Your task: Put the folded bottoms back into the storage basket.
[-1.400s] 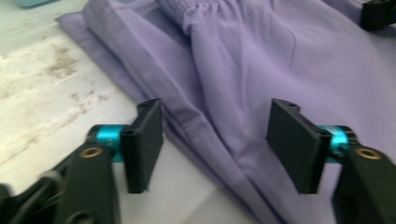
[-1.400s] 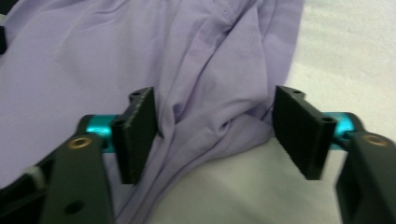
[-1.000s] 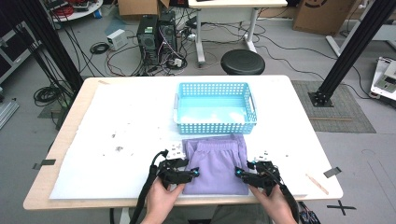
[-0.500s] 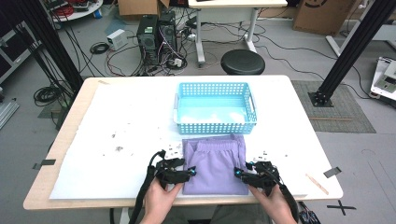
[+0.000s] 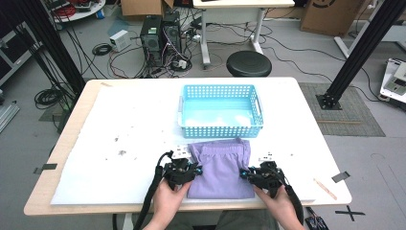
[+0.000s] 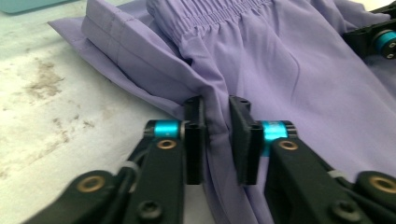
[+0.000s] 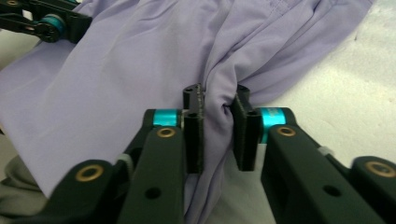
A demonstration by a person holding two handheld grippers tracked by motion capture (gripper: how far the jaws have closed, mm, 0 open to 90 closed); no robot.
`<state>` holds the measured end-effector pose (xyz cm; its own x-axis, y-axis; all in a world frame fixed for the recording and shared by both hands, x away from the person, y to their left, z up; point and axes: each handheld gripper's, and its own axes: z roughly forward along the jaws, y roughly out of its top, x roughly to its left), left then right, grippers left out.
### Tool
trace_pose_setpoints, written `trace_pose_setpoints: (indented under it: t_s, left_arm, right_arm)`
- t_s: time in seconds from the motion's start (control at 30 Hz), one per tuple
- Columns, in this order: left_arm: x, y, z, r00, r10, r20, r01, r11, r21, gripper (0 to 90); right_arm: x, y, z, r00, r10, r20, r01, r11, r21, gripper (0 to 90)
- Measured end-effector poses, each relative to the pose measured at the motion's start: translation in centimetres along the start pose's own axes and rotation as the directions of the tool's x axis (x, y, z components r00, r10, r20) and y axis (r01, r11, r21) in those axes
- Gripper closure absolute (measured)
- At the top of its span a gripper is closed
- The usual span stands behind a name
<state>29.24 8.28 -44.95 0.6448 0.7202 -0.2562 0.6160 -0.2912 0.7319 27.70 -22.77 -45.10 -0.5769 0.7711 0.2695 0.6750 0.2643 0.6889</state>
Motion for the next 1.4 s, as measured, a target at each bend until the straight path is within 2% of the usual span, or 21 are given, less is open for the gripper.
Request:
trace_pose_setpoints:
  t_s: [0.1, 0.3, 0.4, 0.67, 0.73, 0.8, 0.9, 1.07, 1.23, 1.4]
  left_arm:
    - [0.1, 0.2, 0.1, 0.9996, -0.003, 0.030, 0.003, 1.0000, -0.005, 84.9]
    - [0.5, 0.5, -0.6, 0.9989, 0.009, 0.045, -0.007, 0.9992, -0.038, 85.8]
    - [0.5, 0.7, -1.0, 0.9983, 0.016, 0.055, -0.014, 0.9992, -0.038, 86.1]
    - [0.6, 1.4, -2.5, 0.9968, 0.035, 0.072, -0.029, 0.9965, -0.078, 86.1]
    - [0.3, 2.0, -3.1, 0.9957, 0.074, 0.055, -0.070, 0.9945, -0.079, 86.1]
    - [0.0, 2.7, -4.0, 0.9935, 0.103, 0.048, -0.098, 0.9893, -0.108, 86.2]
    - [-0.4, 3.8, -5.0, 0.9899, 0.130, 0.057, -0.122, 0.9838, -0.131, 86.2]
    - [-0.2, 5.6, -6.2, 0.9877, 0.134, 0.081, -0.119, 0.9792, -0.164, 86.2]
    - [0.3, 7.6, -7.4, 0.9852, 0.159, 0.064, -0.144, 0.9704, -0.194, 86.2]
    - [0.6, 9.6, -7.8, 0.9827, 0.178, 0.053, -0.163, 0.9646, -0.207, 86.2]
  right_arm:
    - [-0.2, 0.2, 0.0, 0.9998, 0.009, -0.020, -0.009, 1.000, 0.005, 82.7]
    - [-0.2, 0.4, -0.5, 0.9998, -0.017, -0.011, 0.016, 1.000, -0.016, 83.9]
    - [-0.1, 0.6, -1.0, 0.9993, -0.038, -0.003, 0.038, 0.999, -0.038, 83.9]
    - [0.7, 1.8, -2.4, 0.9976, -0.062, -0.031, 0.059, 0.995, -0.083, 84.0]
    - [1.0, 2.3, -2.7, 0.9968, -0.071, -0.037, 0.067, 0.993, -0.099, 84.1]
    - [1.3, 2.7, -3.0, 0.9961, -0.077, -0.044, 0.071, 0.991, -0.112, 84.1]
    - [1.6, 3.5, -3.6, 0.9952, -0.085, -0.049, 0.078, 0.988, -0.134, 84.1]
    - [1.7, 5.2, -4.7, 0.9939, -0.096, -0.055, 0.086, 0.982, -0.169, 84.1]
    - [1.7, 7.3, -5.6, 0.9926, -0.108, -0.056, 0.094, 0.975, -0.202, 84.0]
    - [1.3, 9.3, -6.0, 0.9930, -0.108, -0.046, 0.095, 0.970, -0.225, 84.0]
